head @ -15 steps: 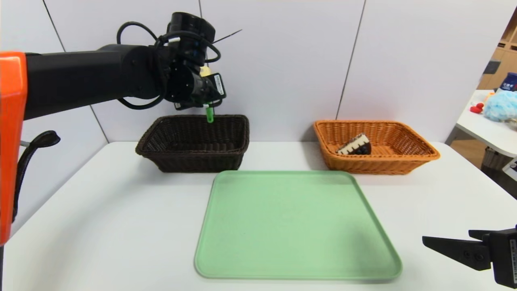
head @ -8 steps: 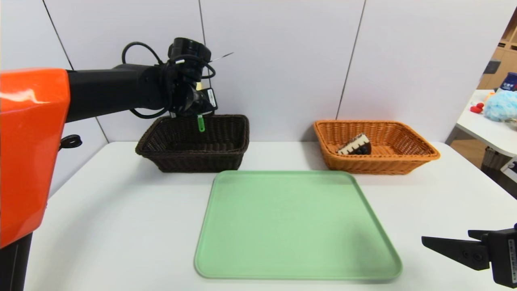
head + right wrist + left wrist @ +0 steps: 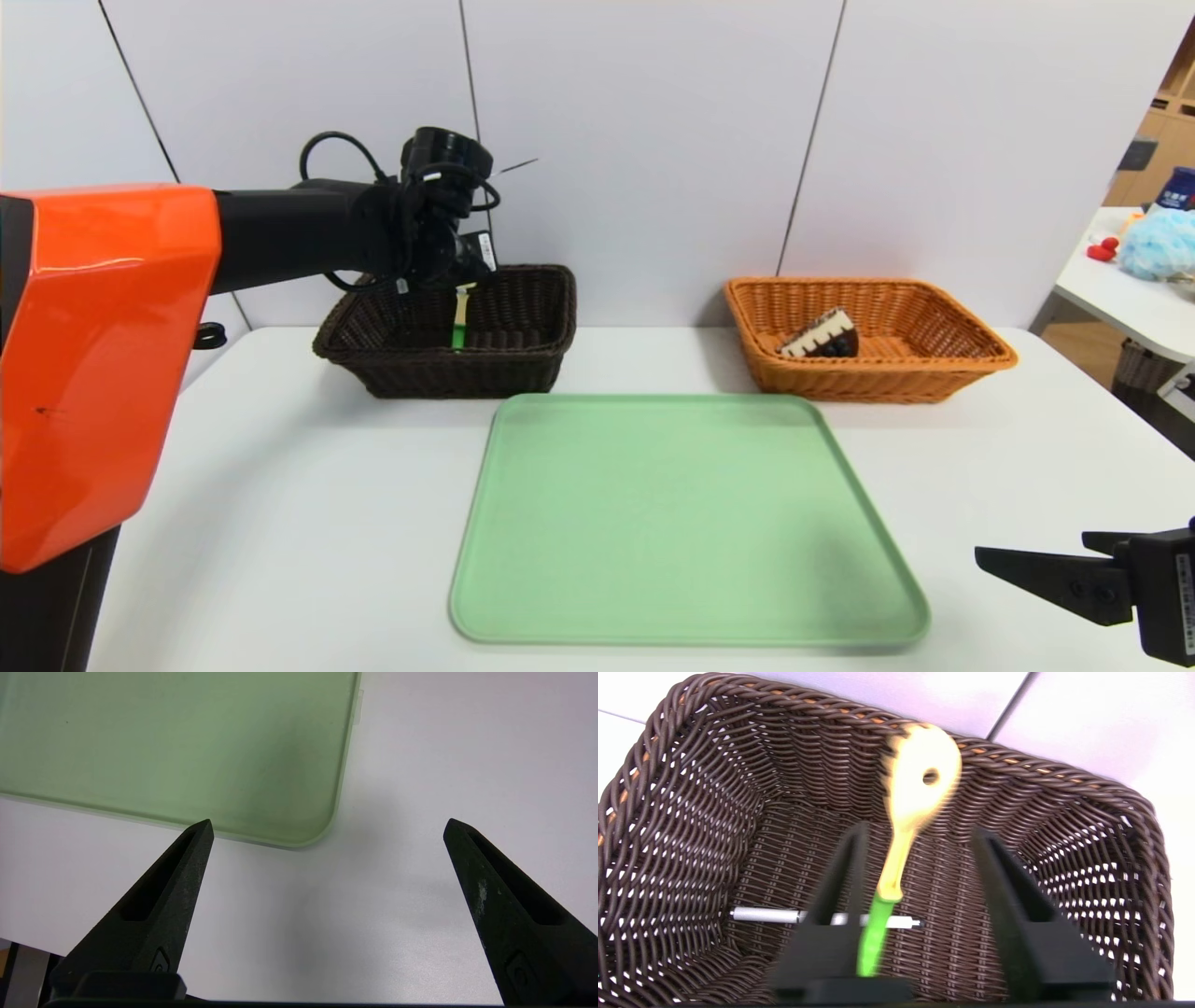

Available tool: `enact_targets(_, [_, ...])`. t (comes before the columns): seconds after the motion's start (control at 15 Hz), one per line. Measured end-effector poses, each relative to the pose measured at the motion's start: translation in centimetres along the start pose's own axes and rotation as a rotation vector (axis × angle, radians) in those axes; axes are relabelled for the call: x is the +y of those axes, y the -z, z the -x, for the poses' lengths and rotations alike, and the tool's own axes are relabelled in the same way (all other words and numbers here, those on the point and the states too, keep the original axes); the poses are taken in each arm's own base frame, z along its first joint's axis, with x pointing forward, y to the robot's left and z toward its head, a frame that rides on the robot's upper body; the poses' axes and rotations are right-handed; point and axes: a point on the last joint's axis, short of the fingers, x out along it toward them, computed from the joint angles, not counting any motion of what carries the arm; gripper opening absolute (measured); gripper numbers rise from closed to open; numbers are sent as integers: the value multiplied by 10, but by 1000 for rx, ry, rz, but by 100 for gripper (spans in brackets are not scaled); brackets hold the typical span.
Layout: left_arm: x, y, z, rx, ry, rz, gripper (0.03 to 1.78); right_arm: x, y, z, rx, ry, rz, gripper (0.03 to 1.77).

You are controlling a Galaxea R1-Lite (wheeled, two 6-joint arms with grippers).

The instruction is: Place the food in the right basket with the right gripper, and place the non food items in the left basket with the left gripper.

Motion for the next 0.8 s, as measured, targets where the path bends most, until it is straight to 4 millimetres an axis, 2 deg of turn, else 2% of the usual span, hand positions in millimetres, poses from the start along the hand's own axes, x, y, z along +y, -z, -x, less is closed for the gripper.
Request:
enact_targets(0.2, [0, -2, 4, -2, 4, -1, 114, 0, -1, 0, -4, 0, 1, 170])
enact_targets(0.4, [7, -17, 28, -2, 7, -75, 132, 0, -6, 2, -27, 19, 1, 170])
enact_targets(0.67, [24, -50, 92, -7, 94, -247, 147, -3, -20, 5, -109, 128, 39, 170])
enact_targets(0.8, [38, -58, 128, 28, 173, -301, 153, -7, -32, 8, -198, 200, 40, 170])
